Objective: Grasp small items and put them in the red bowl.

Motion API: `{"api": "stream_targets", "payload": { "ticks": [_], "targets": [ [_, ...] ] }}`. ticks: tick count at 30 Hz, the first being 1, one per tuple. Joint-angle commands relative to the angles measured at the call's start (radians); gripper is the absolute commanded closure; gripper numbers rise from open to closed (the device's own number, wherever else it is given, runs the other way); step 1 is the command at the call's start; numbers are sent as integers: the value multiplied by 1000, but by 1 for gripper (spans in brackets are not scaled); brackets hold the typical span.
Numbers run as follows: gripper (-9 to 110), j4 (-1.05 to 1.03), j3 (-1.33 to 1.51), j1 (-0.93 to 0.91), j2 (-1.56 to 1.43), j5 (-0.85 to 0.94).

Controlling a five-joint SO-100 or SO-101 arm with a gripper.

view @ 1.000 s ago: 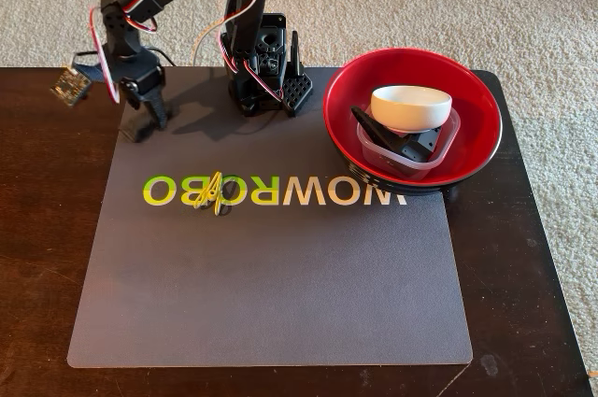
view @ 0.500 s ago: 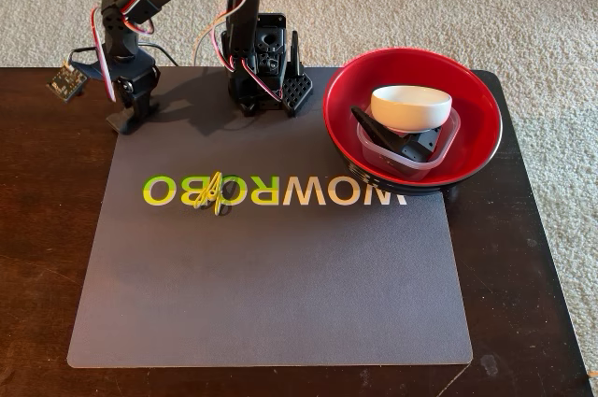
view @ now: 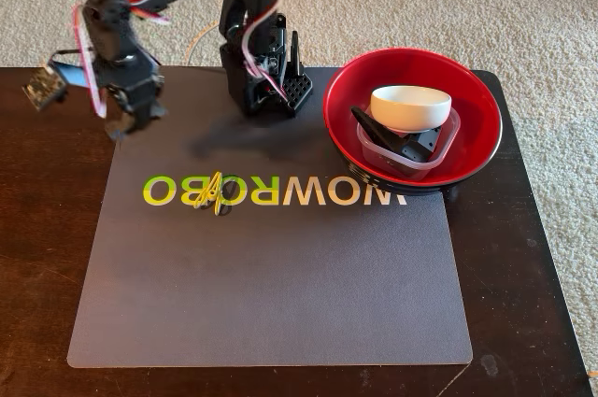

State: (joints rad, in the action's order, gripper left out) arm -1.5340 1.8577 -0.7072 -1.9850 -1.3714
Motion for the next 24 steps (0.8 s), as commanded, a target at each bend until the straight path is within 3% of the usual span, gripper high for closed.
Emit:
{"api": "stream_targets", "payload": {
  "ticks": [1,11,21,24],
  "targets": [
    [101,-61,-44,345,-175,221],
    [101,-49,81,1401,-483,617],
    [101,316,376,1543,-298,629],
    [82,345,417,1514,-287,591]
  ]
}}
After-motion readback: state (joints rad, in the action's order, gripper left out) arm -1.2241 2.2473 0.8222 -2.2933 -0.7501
